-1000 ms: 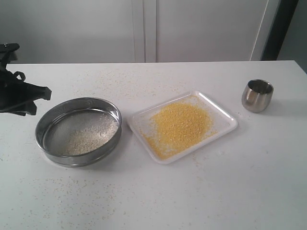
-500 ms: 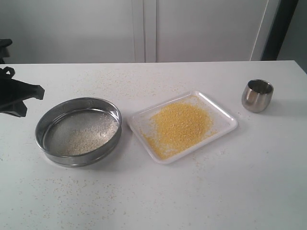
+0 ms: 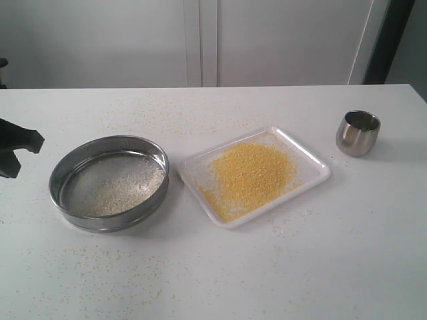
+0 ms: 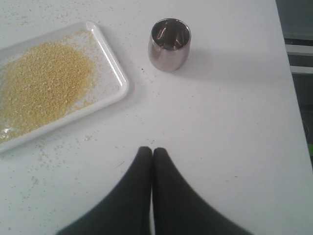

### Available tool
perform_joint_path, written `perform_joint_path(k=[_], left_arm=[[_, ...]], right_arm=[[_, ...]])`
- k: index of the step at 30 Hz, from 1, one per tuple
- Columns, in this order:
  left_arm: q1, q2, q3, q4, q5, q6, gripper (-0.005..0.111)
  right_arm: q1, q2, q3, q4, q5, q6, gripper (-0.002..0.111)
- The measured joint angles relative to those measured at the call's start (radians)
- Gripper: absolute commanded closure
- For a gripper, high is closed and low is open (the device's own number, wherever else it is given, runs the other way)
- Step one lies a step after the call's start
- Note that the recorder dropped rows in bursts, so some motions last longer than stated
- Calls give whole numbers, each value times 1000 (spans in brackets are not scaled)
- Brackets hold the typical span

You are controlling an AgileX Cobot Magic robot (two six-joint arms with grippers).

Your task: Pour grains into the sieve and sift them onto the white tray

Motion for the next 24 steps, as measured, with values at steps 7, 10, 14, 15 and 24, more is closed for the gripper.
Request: perform_joint_path(k=[7,10,14,15,24], left_arm=[[0,-32,0,0,17,33,107],[0,-33,0,0,17,35,107],[0,-33,0,0,17,35,107],[0,-33,0,0,17,35,107],[0,-33,0,0,17,35,107]], right_arm=[[0,0,0,0,0,0,108],[0,0,0,0,0,0,108],[0,0,0,0,0,0,108],[0,0,0,0,0,0,108],[0,0,0,0,0,0,108]])
